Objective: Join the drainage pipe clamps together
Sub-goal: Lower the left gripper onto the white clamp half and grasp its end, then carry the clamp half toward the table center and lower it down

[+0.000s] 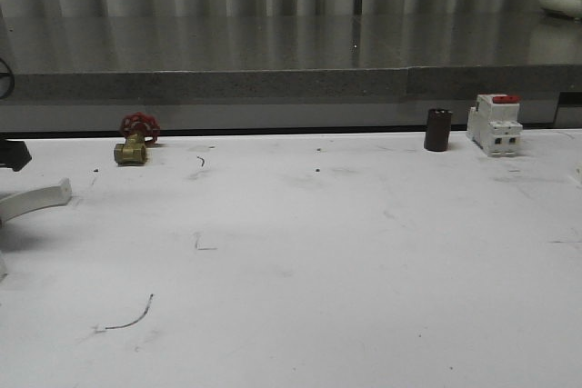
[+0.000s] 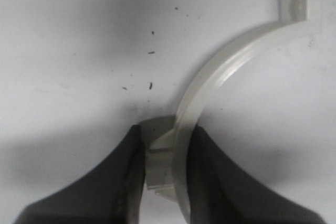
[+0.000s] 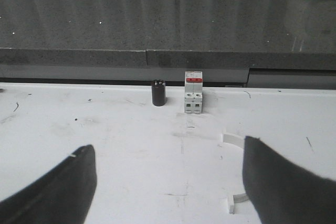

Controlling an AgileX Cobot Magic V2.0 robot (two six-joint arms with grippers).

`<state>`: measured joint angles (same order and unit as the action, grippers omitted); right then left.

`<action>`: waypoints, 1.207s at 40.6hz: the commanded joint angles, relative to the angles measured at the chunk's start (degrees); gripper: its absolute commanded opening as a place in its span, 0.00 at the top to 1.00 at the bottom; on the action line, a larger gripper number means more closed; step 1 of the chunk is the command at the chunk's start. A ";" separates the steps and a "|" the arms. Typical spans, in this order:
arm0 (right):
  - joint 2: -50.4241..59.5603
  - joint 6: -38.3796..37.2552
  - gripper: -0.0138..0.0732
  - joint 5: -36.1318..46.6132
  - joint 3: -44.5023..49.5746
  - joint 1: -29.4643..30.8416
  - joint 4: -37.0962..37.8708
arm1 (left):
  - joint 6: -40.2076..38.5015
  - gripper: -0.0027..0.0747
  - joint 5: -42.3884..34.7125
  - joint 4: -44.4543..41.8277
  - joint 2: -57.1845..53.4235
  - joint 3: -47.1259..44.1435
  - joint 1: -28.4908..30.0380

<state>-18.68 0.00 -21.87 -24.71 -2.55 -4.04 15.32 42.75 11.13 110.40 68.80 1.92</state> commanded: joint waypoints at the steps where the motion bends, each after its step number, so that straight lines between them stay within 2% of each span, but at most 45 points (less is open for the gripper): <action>1: -0.75 0.44 0.16 4.07 -2.18 0.47 0.09 | 0.00 0.82 -0.15 1.16 -3.70 1.31 -0.09; 7: -0.75 0.44 0.16 4.07 -2.18 0.47 0.09 | -2.96 0.82 4.78 0.58 -4.90 4.64 -2.29; 17: -0.75 0.44 0.16 4.07 -2.18 0.47 0.09 | -17.54 0.82 15.73 -6.79 -2.87 15.43 -12.20; 29: -0.75 0.44 0.16 4.07 -2.18 0.47 0.09 | -26.49 0.81 17.58 -6.43 2.78 27.54 -25.13; 39: -0.75 0.44 0.16 4.07 -2.18 0.47 0.09 | -31.70 0.81 18.26 -6.55 8.86 34.31 -29.00; 49: -0.75 0.44 0.16 4.07 -2.18 0.47 0.09 | -34.74 0.81 17.74 -6.67 12.54 34.33 -29.10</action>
<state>-18.68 0.00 -21.87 -24.71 -2.55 -4.04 -18.12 61.09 4.28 125.40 101.30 -26.72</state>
